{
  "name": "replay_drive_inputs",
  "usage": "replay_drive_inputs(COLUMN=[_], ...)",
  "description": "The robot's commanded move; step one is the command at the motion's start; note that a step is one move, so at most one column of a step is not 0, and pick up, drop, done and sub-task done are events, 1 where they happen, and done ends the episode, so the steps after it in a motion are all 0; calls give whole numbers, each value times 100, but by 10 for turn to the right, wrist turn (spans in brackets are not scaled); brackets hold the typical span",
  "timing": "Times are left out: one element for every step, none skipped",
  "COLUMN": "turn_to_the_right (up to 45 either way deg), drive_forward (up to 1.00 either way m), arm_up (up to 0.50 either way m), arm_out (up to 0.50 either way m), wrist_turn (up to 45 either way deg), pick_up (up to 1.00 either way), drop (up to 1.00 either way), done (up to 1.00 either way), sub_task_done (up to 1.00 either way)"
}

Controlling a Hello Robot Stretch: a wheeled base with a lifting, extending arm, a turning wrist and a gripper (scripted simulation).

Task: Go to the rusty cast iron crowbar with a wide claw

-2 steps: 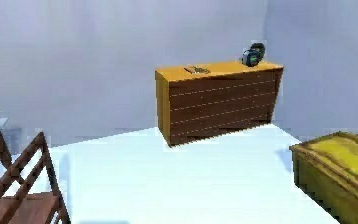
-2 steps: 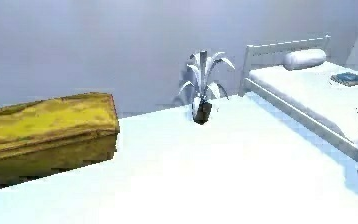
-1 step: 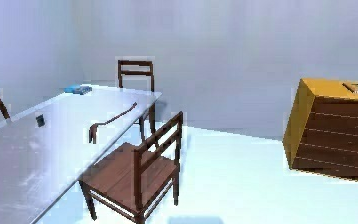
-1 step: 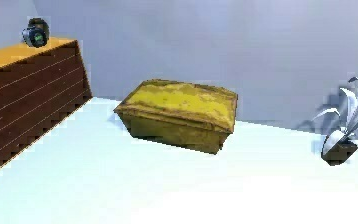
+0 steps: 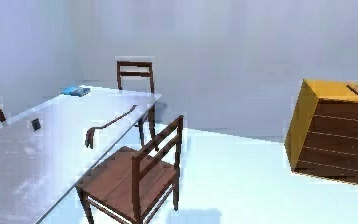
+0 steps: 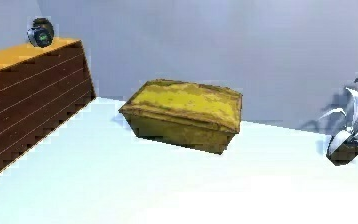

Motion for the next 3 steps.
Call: replay_drive_inputs(turn_to_the_right=[-180, 0, 0], drive_forward=[0, 100, 0], arm_up=[0, 0, 0], arm_out=[0, 0, 0], wrist_turn=[0, 0, 0], pick_up=[0, 0, 0], drop=[0, 0, 0], done=[0, 0, 100], sub_task_done=[0, 0, 0])
